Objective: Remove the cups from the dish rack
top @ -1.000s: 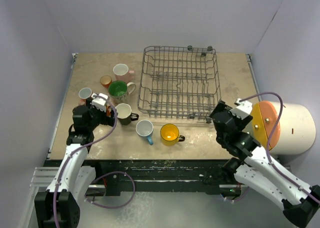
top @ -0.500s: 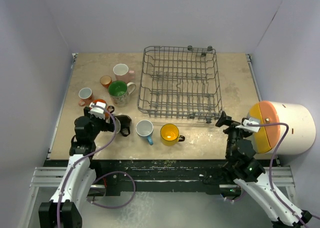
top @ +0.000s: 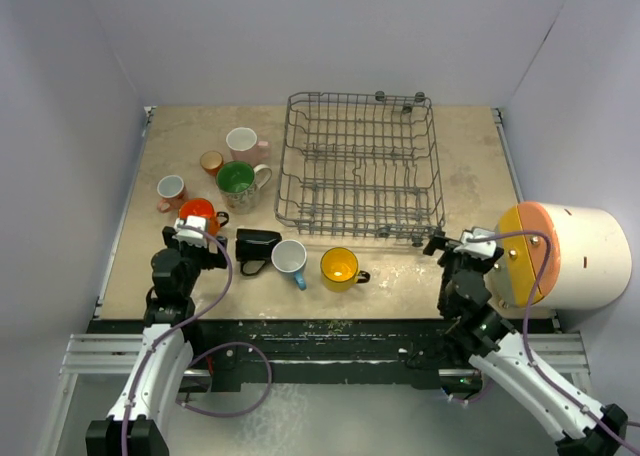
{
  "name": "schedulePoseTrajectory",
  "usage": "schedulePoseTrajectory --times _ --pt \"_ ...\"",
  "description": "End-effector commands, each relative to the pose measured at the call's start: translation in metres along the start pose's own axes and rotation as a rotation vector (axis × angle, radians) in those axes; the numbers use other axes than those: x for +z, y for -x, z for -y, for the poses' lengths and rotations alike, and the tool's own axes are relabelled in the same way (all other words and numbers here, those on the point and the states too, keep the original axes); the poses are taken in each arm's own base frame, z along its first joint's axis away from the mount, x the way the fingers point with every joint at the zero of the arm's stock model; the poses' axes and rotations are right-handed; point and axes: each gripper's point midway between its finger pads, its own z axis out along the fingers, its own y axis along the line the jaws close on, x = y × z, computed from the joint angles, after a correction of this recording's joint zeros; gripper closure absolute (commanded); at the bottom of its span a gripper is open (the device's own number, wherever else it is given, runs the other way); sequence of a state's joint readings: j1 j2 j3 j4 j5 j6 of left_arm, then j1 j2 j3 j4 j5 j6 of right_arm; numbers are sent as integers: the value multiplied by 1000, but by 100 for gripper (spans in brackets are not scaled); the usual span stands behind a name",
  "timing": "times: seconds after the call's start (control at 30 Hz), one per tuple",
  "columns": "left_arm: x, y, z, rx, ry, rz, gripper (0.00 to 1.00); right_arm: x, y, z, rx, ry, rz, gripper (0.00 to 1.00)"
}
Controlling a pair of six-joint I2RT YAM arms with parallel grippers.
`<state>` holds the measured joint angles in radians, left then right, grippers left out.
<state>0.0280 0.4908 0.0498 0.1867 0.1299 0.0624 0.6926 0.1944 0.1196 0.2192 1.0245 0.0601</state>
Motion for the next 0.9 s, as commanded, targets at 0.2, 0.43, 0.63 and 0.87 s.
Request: schedulePoseTrajectory --times 0.2,0.43,0.63,0.87 --pt "2 22 -4 -11 21 79 1 20 -18 -17 -73 12 -24 0" --pt "2 23 -5 -10 22 79 1 22 -17 2 -28 -77 -30 0" --pt "2 23 -5 -10 22 79 1 16 -13 11 30 -85 9 0" --pt "2 22 -4 -11 21 79 1 26 -18 -2 -23 -48 -27 0"
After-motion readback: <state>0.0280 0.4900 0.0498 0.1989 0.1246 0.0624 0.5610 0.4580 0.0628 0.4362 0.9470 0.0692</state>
